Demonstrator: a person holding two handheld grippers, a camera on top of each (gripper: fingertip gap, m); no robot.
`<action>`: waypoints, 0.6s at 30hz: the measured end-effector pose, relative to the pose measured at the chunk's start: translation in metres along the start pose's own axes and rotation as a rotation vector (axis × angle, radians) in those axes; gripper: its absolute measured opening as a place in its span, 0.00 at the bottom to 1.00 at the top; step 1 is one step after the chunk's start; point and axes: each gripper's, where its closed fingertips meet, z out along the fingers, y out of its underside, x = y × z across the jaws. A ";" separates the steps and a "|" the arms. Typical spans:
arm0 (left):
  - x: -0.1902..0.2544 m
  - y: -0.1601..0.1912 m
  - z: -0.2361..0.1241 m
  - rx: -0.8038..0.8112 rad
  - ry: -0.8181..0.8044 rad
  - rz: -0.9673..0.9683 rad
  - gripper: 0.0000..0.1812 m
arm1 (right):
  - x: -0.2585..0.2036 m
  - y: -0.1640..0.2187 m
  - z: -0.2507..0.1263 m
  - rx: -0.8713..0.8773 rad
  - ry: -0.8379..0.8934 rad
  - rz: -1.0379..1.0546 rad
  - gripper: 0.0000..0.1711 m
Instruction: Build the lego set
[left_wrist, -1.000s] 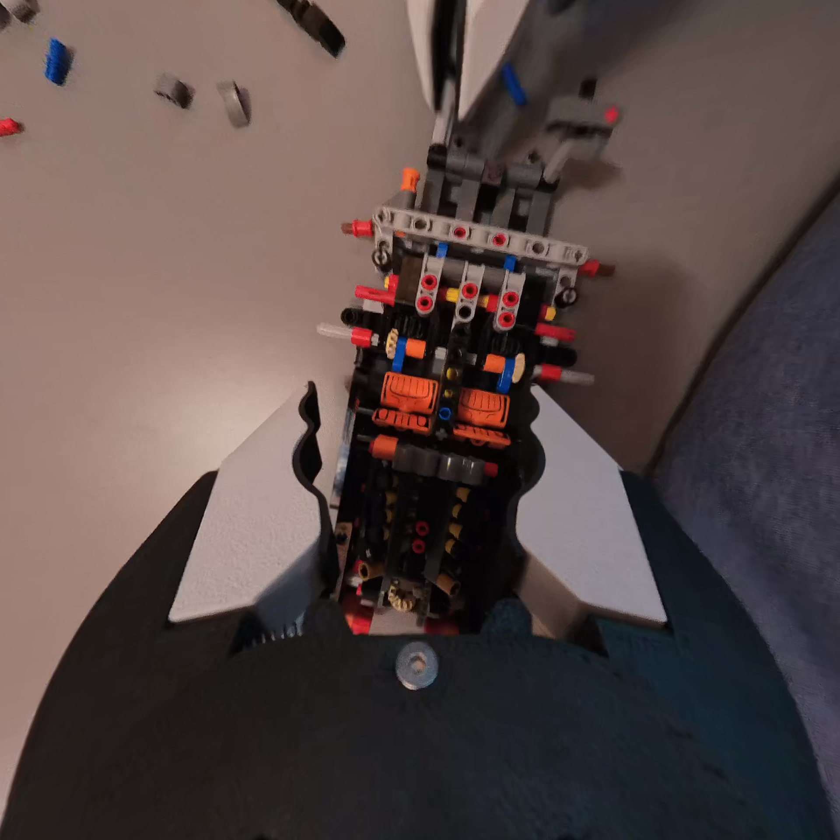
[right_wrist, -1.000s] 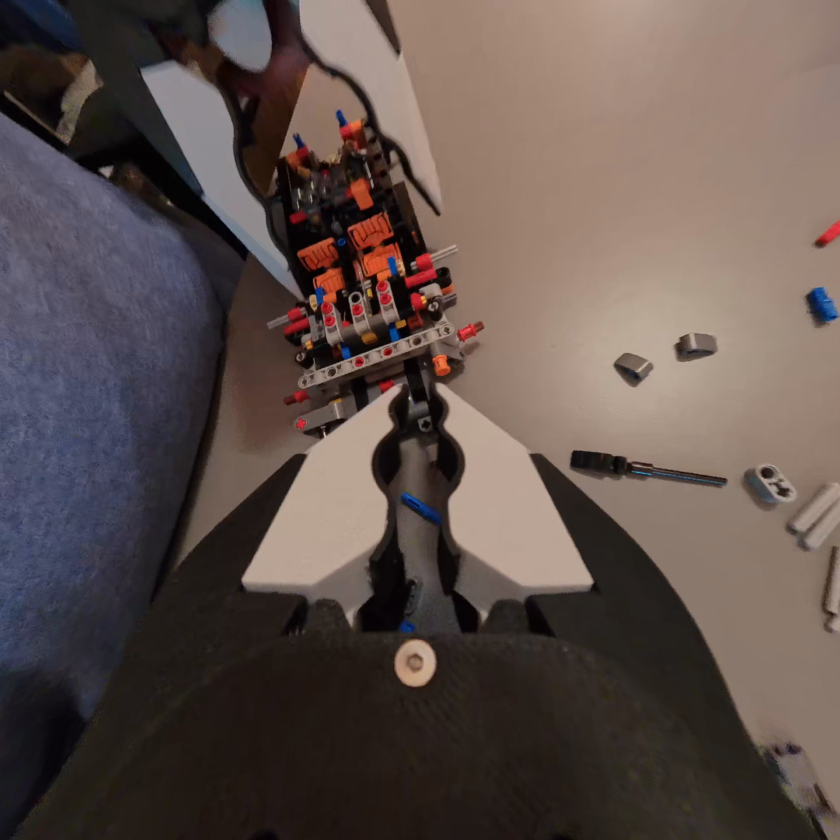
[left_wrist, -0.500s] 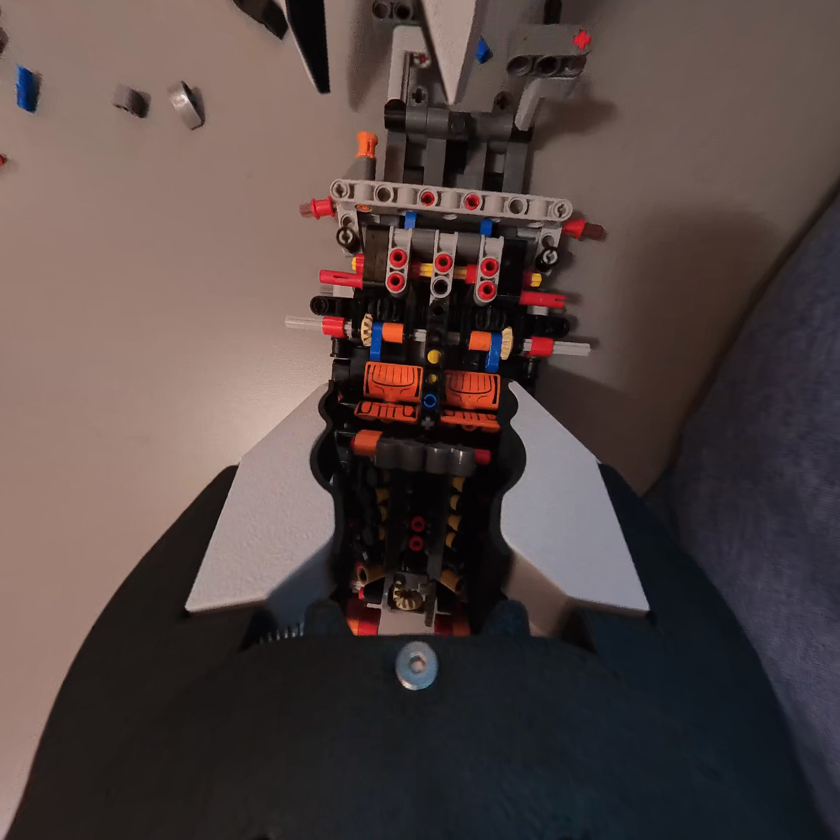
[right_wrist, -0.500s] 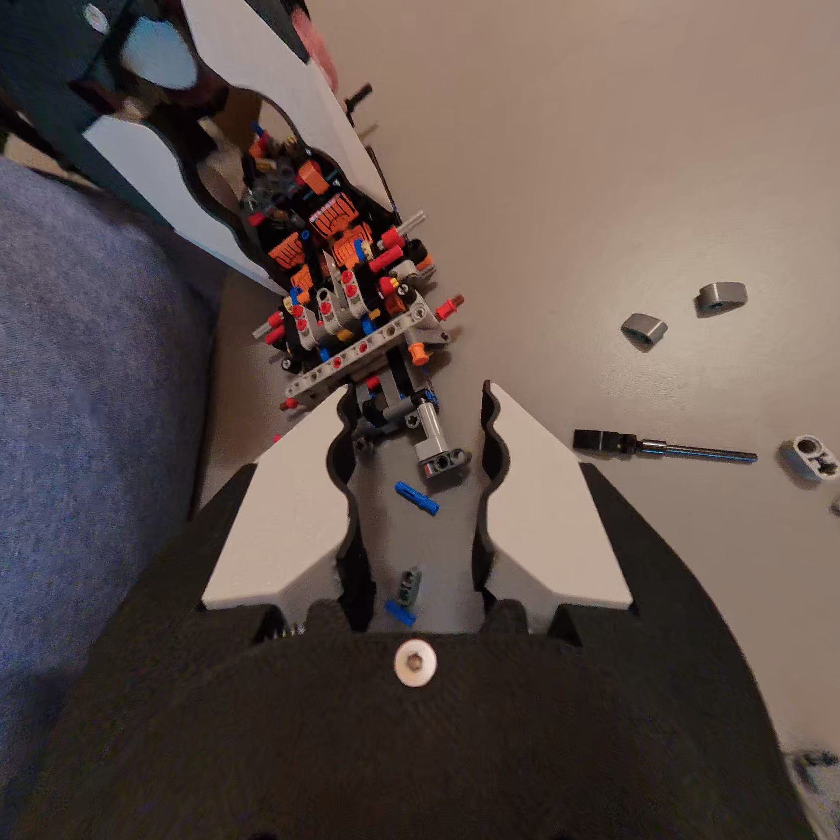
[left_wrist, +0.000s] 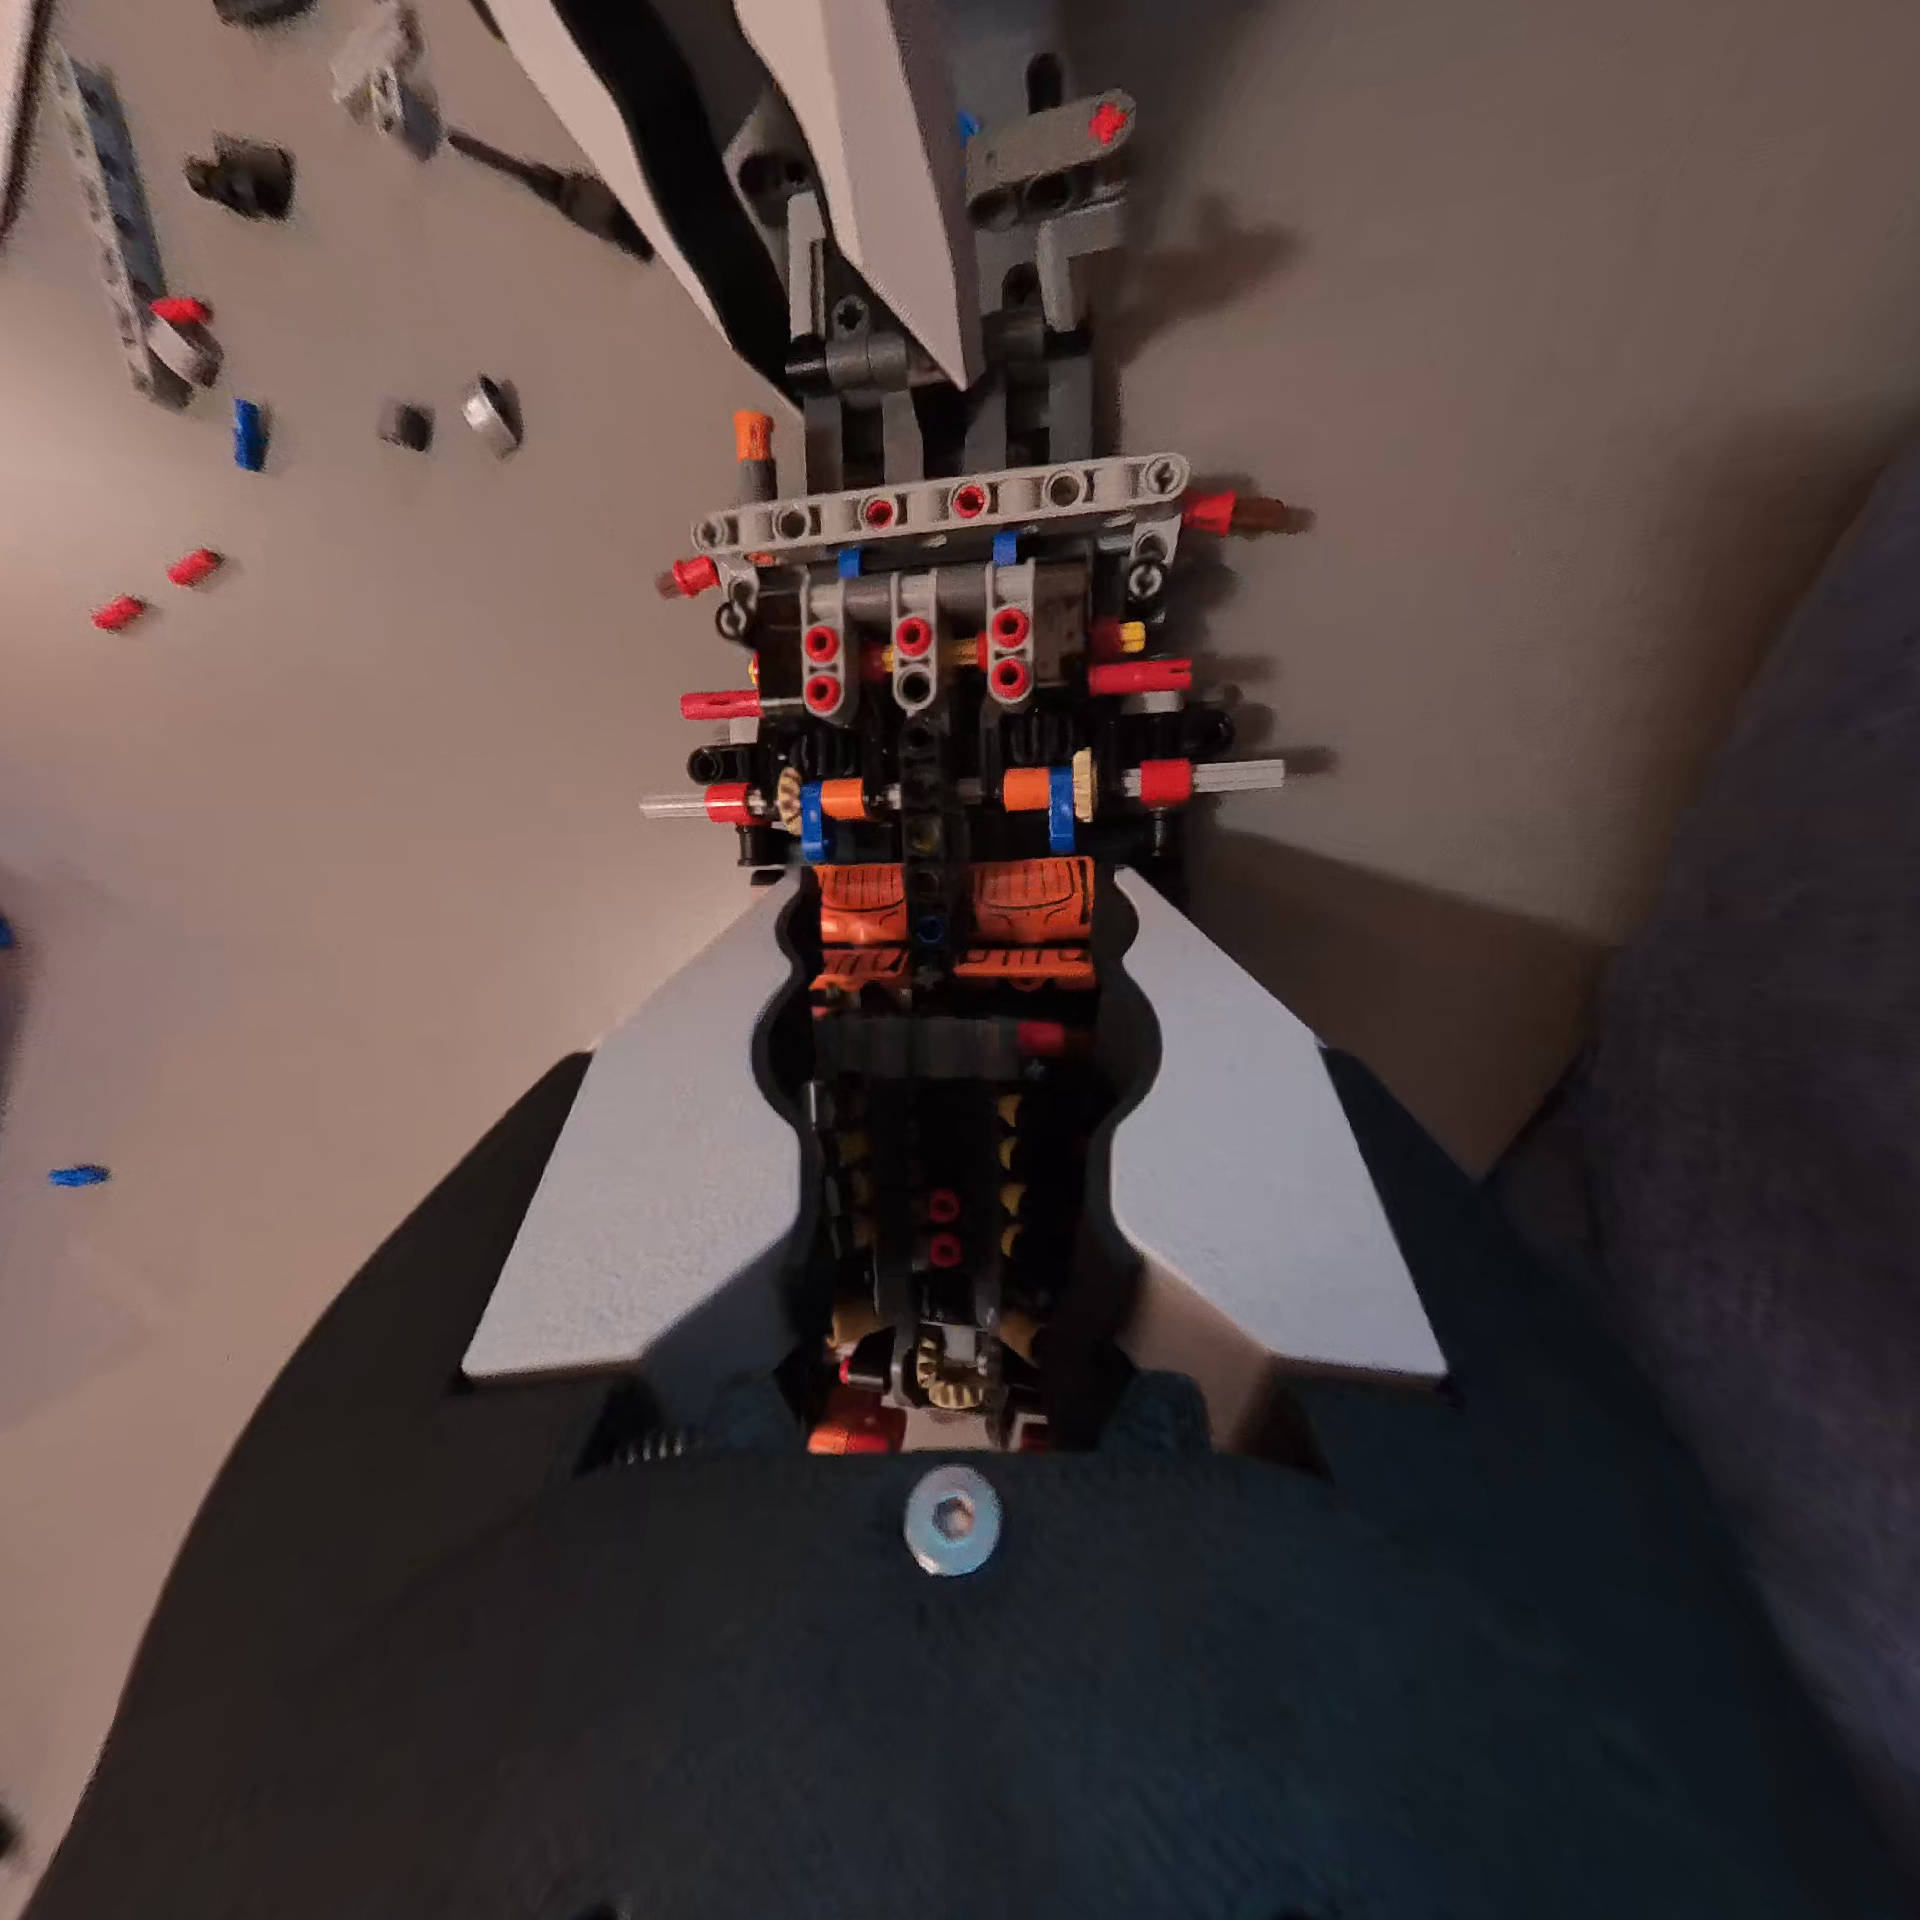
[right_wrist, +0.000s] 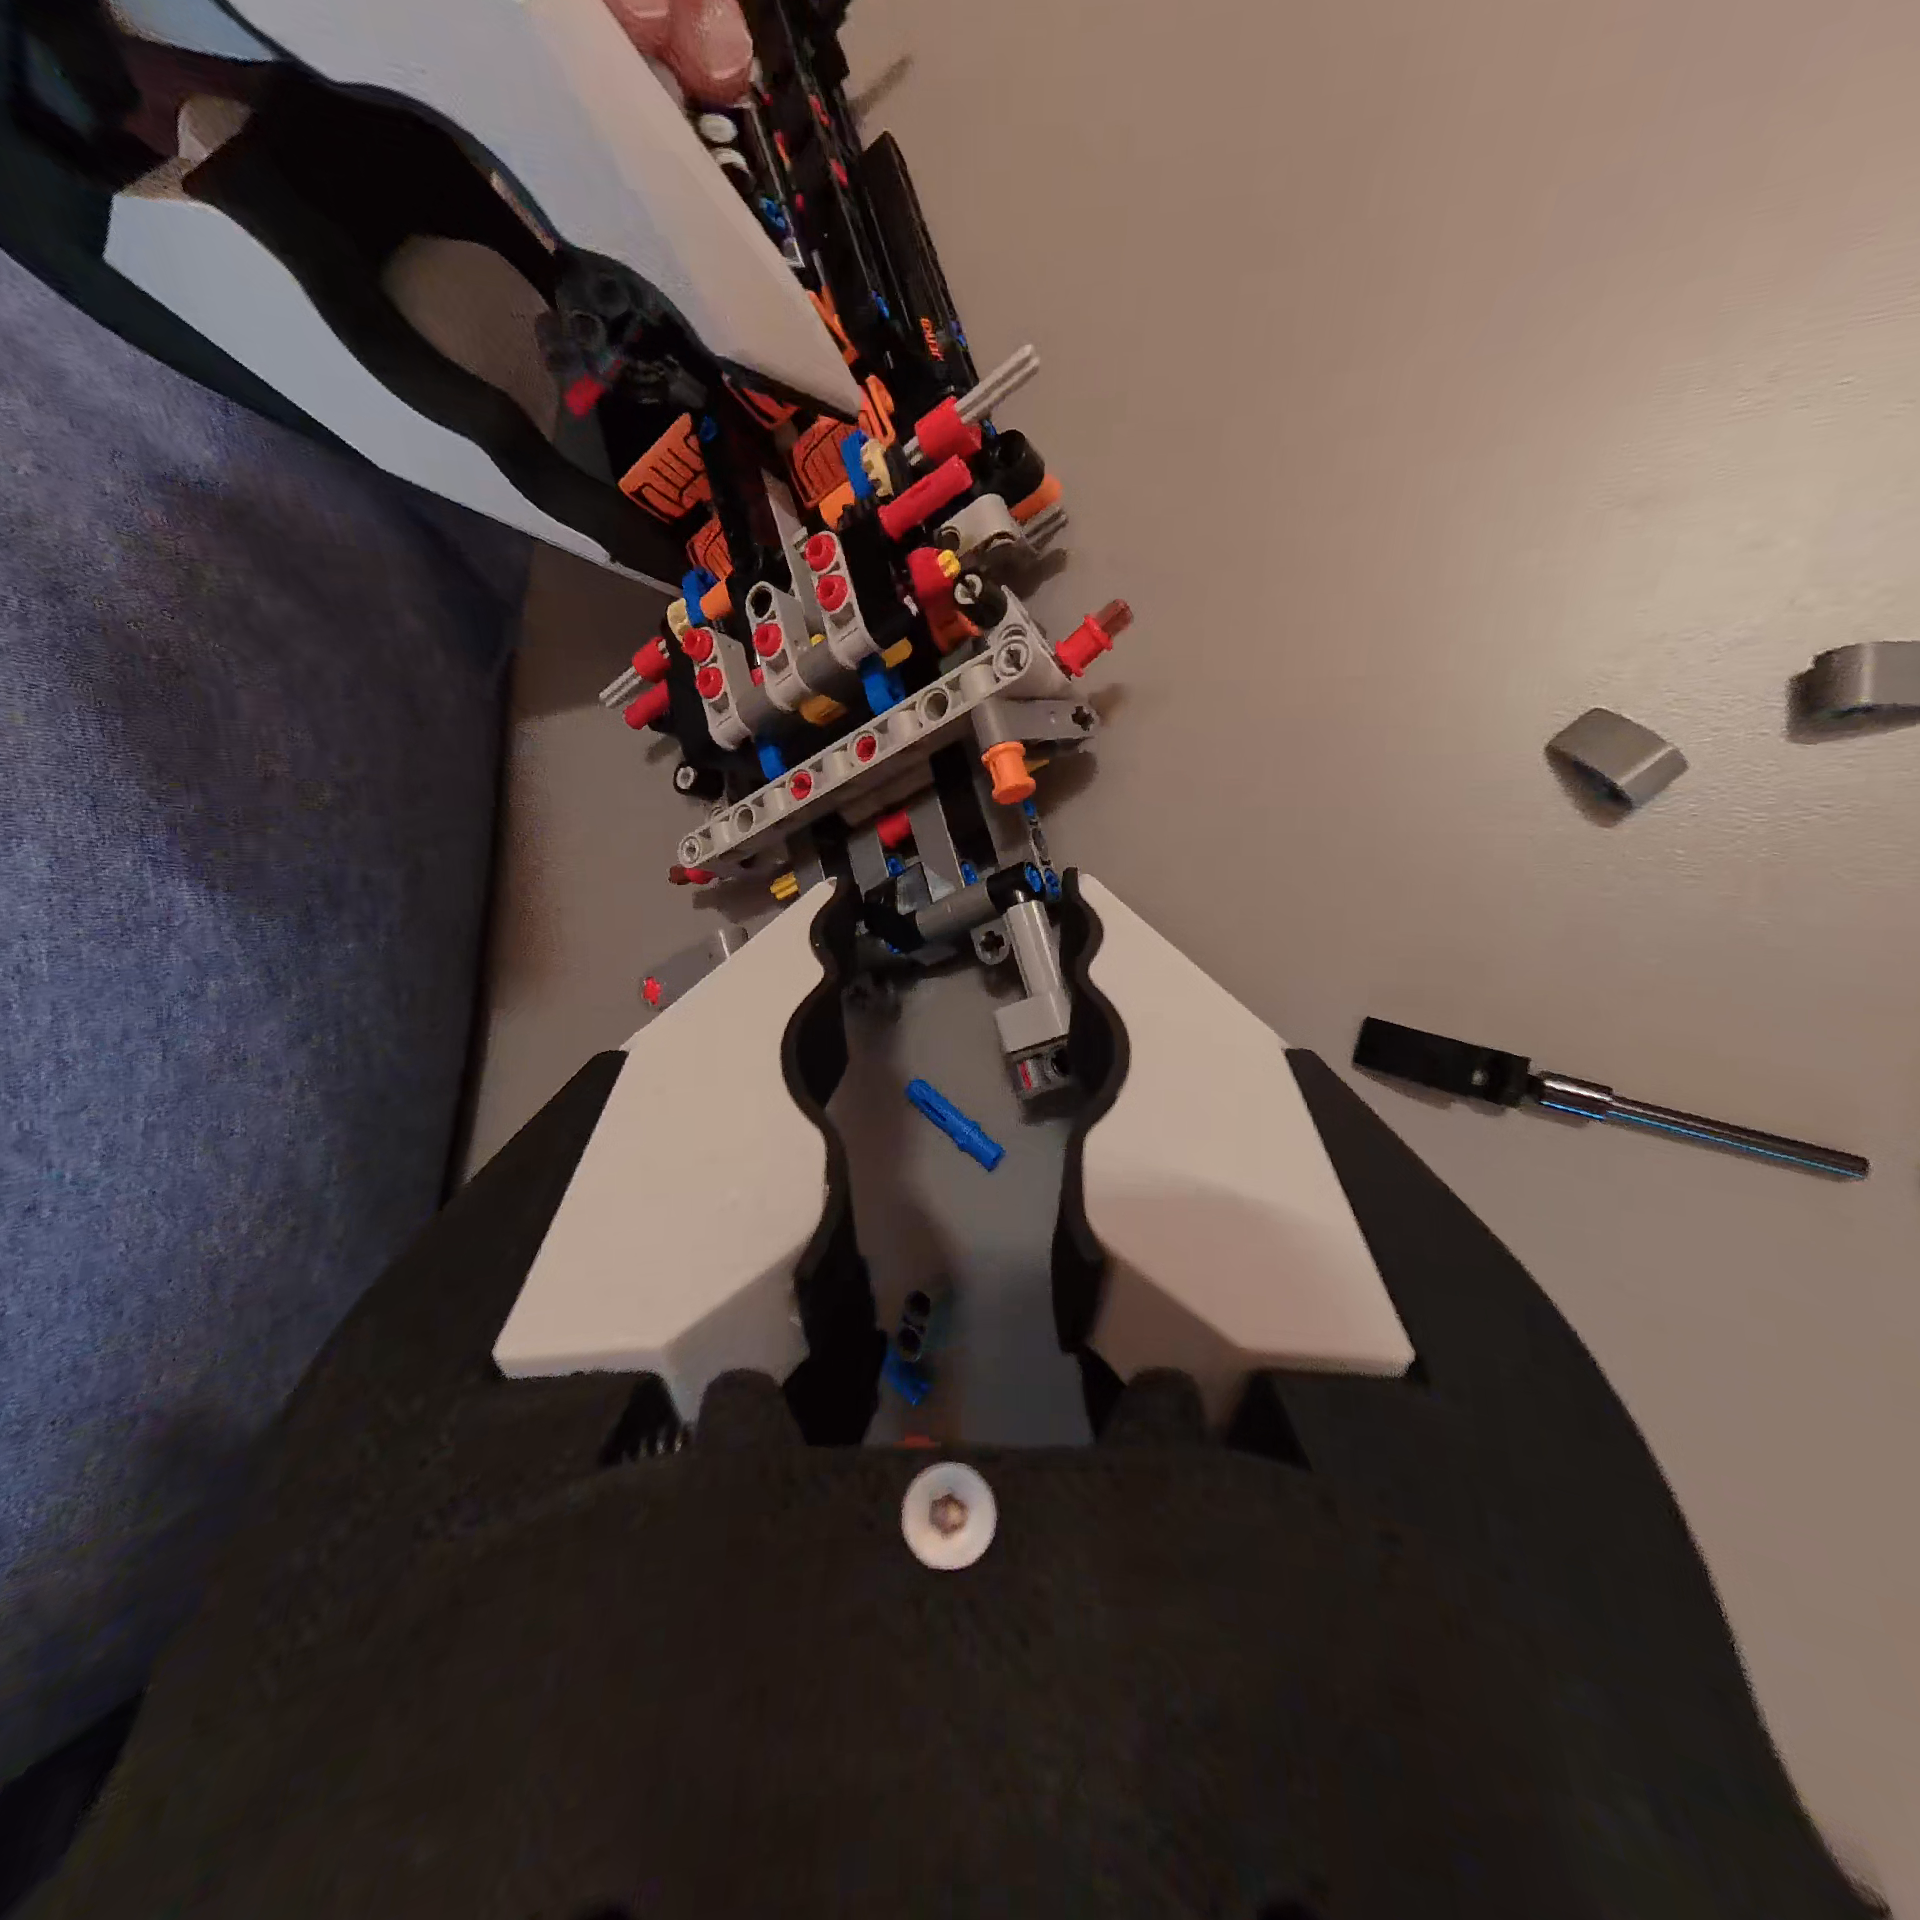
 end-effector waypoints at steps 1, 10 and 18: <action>0.000 0.000 0.000 0.001 -0.013 0.012 0.28 | 0.000 0.000 0.000 -0.003 -0.007 0.001 0.22; -0.004 -0.004 -0.015 0.001 -0.013 -0.053 0.42 | 0.000 0.002 0.000 -0.026 -0.009 -0.017 0.21; -0.001 0.012 -0.007 -0.048 0.077 -0.104 0.41 | -0.001 0.003 -0.001 -0.010 -0.029 -0.012 0.21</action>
